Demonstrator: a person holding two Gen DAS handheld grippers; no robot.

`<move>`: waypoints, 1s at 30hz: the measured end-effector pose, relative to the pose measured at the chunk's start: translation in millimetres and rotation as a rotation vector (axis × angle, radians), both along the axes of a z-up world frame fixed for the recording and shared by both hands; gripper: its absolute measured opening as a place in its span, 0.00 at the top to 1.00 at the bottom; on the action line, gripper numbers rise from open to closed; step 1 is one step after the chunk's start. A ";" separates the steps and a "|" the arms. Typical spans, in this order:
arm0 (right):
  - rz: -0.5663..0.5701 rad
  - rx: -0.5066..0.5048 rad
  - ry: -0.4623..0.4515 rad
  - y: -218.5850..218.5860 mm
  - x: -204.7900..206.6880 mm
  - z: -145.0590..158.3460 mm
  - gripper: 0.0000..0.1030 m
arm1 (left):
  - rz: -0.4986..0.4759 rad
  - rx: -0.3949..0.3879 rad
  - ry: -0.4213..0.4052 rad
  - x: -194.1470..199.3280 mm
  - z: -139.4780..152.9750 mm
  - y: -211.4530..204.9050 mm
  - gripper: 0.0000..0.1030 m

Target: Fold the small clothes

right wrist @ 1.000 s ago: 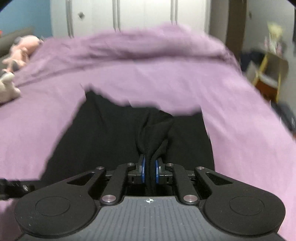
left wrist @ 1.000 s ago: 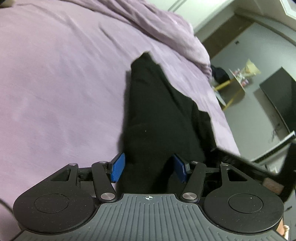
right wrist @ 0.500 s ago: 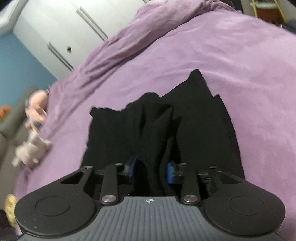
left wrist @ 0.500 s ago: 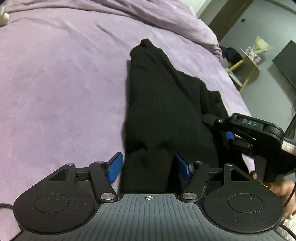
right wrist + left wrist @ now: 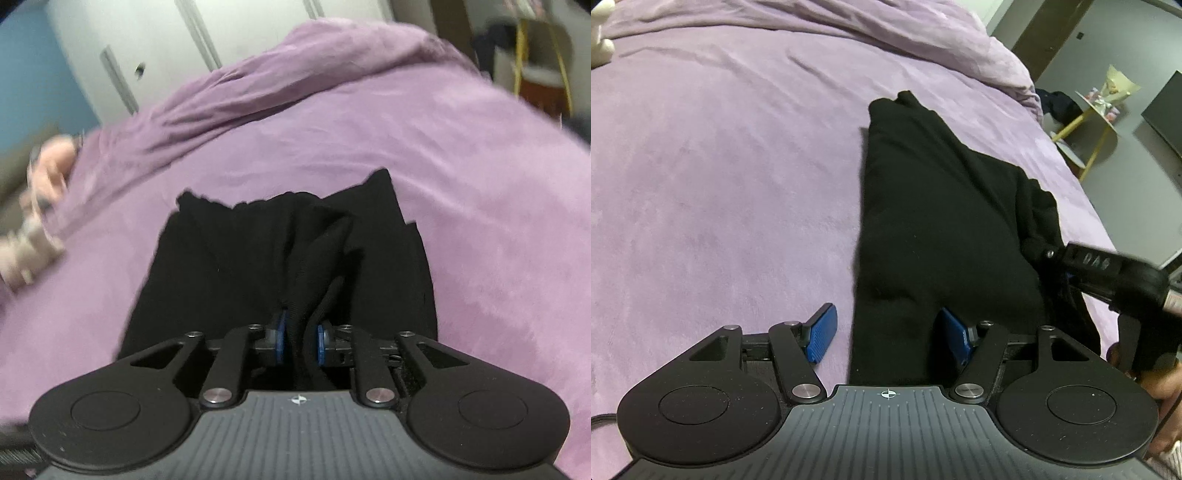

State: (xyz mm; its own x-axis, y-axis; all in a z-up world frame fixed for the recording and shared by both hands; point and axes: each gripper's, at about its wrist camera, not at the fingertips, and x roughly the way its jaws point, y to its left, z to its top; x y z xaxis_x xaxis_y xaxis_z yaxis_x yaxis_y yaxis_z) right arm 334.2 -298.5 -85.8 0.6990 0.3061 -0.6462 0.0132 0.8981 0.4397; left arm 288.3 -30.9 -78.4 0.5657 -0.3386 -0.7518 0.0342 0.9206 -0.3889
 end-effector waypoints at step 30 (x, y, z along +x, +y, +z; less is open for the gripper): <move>-0.073 0.093 0.021 -78.9 -94.1 0.5 0.59 | -0.147 0.072 -0.073 -30.4 0.6 -31.6 0.33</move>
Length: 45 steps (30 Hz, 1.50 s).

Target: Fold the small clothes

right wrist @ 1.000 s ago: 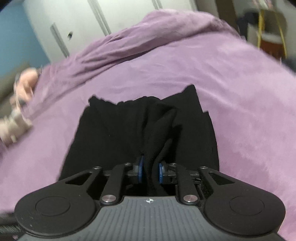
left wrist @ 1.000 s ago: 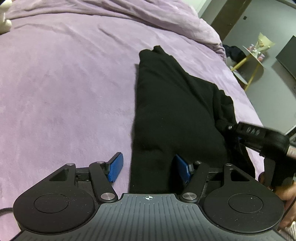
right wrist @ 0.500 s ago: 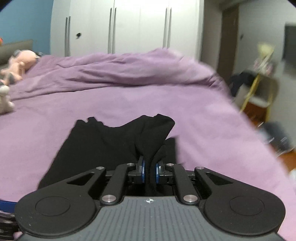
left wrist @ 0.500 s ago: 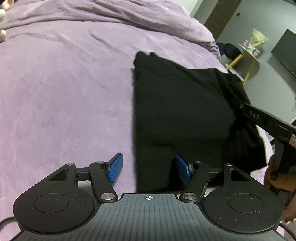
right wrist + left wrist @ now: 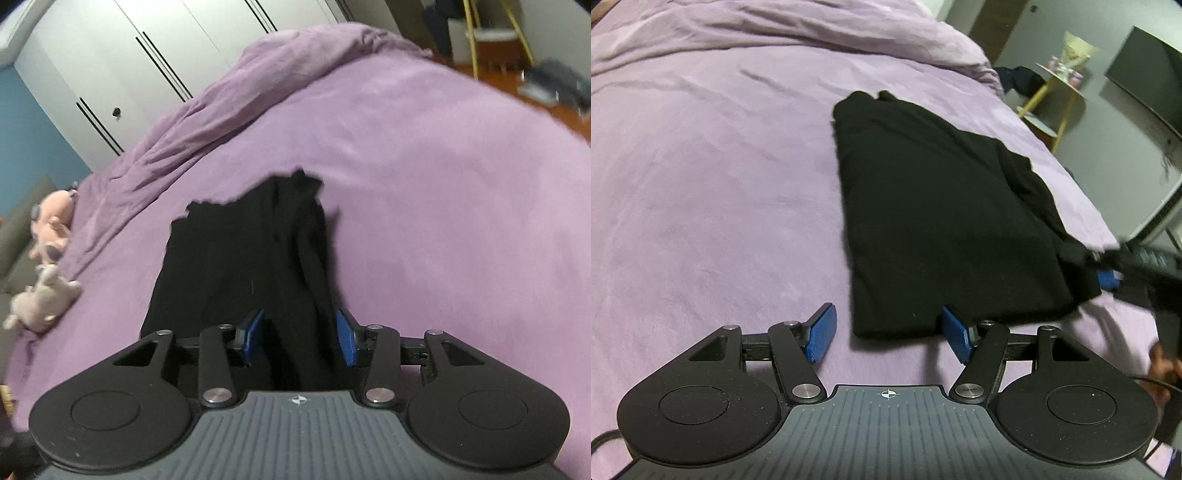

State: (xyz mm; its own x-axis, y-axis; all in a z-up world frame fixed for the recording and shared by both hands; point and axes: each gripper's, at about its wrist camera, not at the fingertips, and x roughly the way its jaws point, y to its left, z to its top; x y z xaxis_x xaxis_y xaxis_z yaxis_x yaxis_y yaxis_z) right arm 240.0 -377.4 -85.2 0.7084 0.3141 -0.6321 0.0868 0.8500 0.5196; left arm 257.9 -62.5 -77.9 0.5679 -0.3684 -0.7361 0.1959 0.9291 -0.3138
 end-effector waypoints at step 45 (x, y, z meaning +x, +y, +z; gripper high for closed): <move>0.021 0.602 -0.055 -29.5 -1.7 -30.5 0.93 | 0.271 -0.271 0.058 7.0 -1.9 42.7 0.87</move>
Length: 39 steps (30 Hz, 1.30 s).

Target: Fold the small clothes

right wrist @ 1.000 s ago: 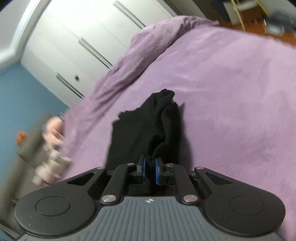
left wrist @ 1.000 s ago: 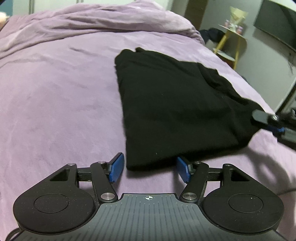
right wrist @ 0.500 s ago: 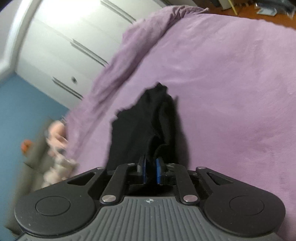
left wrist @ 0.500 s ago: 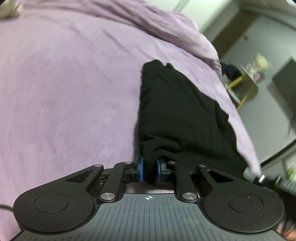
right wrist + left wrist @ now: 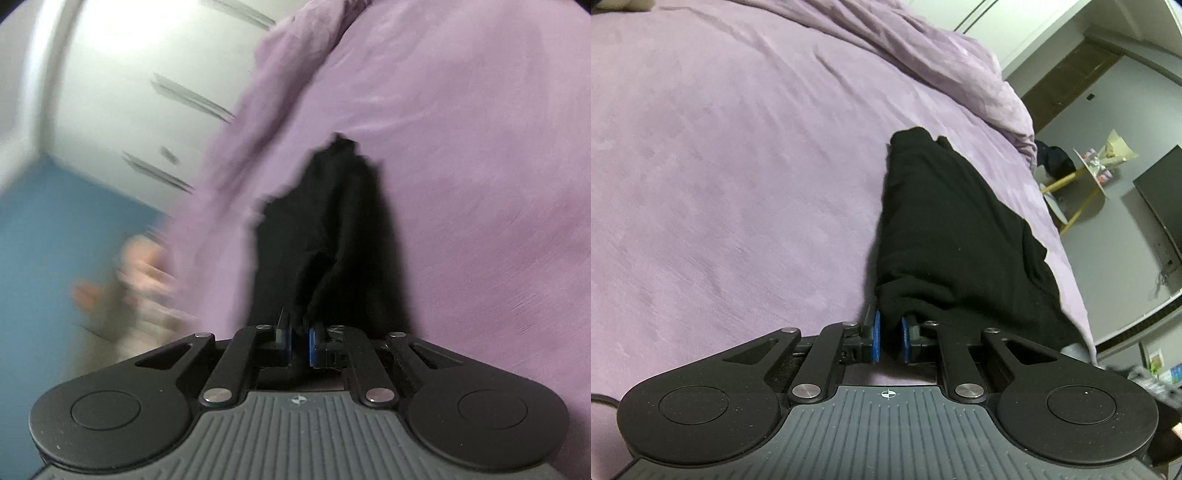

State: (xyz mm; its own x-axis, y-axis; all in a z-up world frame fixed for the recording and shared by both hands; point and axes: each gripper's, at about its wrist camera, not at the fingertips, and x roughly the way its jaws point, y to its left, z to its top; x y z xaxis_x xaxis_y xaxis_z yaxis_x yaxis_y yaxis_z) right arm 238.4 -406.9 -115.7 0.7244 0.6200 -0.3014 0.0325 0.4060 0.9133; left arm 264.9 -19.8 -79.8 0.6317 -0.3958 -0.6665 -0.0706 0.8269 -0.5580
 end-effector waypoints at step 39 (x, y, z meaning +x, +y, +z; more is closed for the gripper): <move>0.124 -0.271 0.035 16.6 114.1 23.0 0.82 | -0.191 -0.175 0.038 112.7 4.4 -3.2 0.71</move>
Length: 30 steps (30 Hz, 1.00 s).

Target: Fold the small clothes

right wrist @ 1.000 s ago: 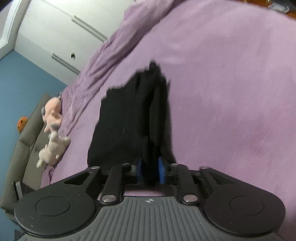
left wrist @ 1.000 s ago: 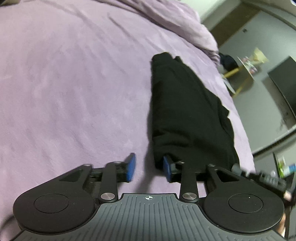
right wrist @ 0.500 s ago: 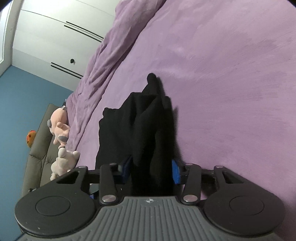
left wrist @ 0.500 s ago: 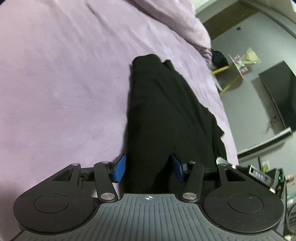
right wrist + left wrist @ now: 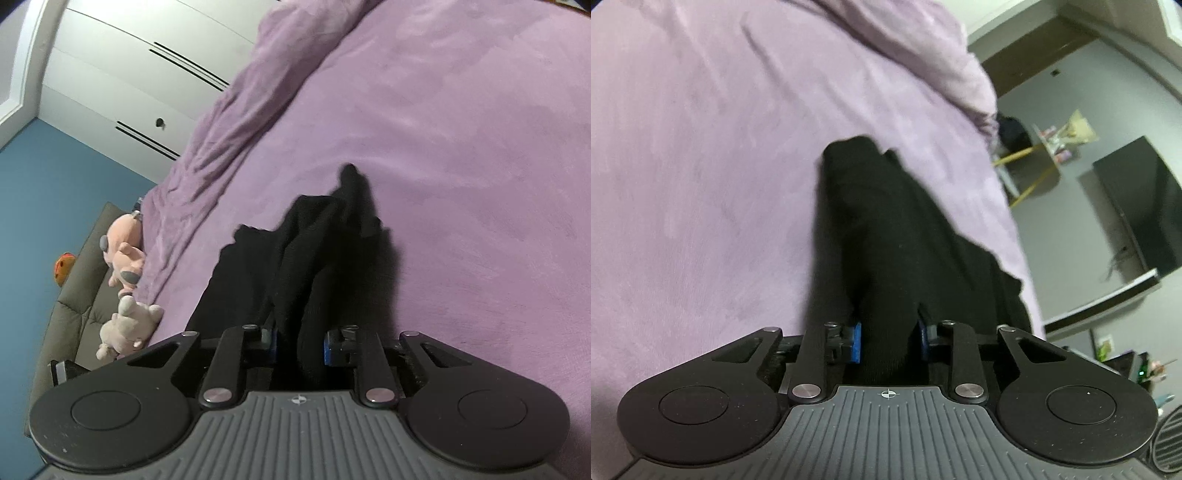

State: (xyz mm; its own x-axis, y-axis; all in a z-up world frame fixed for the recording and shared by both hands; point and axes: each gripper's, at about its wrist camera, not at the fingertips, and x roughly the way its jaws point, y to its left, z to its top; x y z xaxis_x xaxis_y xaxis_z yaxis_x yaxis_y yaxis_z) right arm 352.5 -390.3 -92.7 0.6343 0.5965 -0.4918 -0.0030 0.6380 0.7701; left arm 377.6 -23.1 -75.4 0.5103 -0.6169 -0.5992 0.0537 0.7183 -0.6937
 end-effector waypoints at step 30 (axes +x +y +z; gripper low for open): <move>0.112 -0.371 -0.110 118.1 -79.9 54.3 0.63 | 0.041 0.458 -0.031 -115.2 42.8 88.2 0.55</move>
State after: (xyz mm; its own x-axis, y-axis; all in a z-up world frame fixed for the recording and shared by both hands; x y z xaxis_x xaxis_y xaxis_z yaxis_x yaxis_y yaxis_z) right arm 272.6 -272.2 -38.5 0.6360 0.4600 -0.6196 -0.1580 0.8635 0.4790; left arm 262.5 65.1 -32.6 0.5506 -0.2708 -0.7897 0.0339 0.9524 -0.3029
